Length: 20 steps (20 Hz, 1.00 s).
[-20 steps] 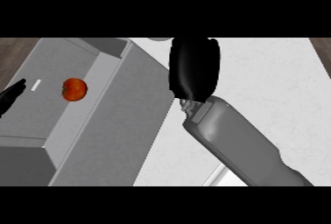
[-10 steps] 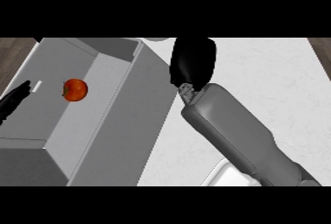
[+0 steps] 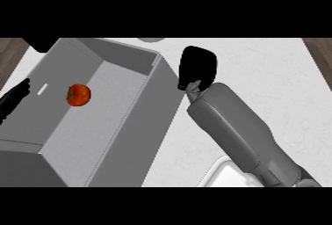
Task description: Pick the tomato from the tray and place it in the cardboard box
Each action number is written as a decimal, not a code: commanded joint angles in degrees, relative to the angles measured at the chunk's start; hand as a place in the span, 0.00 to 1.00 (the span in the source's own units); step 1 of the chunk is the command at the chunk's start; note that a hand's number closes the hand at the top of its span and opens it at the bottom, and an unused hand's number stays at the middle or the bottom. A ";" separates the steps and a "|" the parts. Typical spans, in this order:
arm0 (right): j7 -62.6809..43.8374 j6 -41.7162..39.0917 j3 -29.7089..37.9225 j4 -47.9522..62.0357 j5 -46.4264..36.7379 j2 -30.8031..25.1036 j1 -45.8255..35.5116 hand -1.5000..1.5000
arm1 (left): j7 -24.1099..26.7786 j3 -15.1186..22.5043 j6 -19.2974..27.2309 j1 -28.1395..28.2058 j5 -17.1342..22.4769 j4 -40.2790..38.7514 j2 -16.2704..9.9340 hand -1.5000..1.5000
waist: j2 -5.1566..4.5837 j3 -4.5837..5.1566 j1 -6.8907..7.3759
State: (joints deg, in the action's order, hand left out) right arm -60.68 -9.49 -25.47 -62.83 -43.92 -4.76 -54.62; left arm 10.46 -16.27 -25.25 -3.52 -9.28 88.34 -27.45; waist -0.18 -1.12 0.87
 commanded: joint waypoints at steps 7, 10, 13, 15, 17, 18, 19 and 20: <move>4.58 6.62 -2.36 -6.91 10.63 4.48 -0.60 0.00 | -1.41 5.88 2.07 -4.69 1.84 1.09 11.08 0.50 | -0.04 1.06 -1.16; 8.36 18.19 5.14 -12.28 10.78 4.49 -2.44 0.00 | -0.04 2.82 0.13 -2.68 2.81 1.58 8.38 0.50 | 0.17 0.75 -2.28; 9.52 28.68 10.96 -15.28 13.04 4.55 -1.25 0.00 | 1.17 1.34 -0.38 -2.48 3.06 0.55 7.57 0.50 | -0.46 0.75 -3.24; 8.46 34.11 11.65 -17.55 15.15 4.58 0.33 0.00 | 0.11 2.28 -0.34 -2.40 3.01 2.20 8.82 0.50 | -0.02 0.77 -2.65; 9.29 40.38 12.10 -17.28 14.81 4.62 3.22 0.00 | 0.16 2.91 -0.04 -2.94 3.06 1.54 10.18 0.50 | -0.38 0.94 -2.47; 9.87 41.99 12.82 -17.51 15.50 4.63 4.28 0.00 | 0.04 4.81 1.25 -1.39 1.39 3.04 12.28 0.50 | -0.25 0.96 -2.04; 11.20 43.66 11.69 -19.43 15.10 4.65 6.72 0.00 | -1.86 5.08 2.39 -3.01 0.66 3.07 12.56 0.50 | -0.08 0.94 -2.95; 13.07 44.98 12.79 -19.50 15.37 4.66 8.71 0.00 | -4.08 5.29 2.12 -3.11 1.53 4.33 13.22 0.50 | -0.05 0.91 -2.61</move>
State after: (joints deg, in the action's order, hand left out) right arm -49.55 26.63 -13.17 -79.44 -30.17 -1.89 -50.73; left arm 9.96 -16.51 -25.30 -1.80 -9.06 91.35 -22.08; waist -0.05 -1.21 -1.20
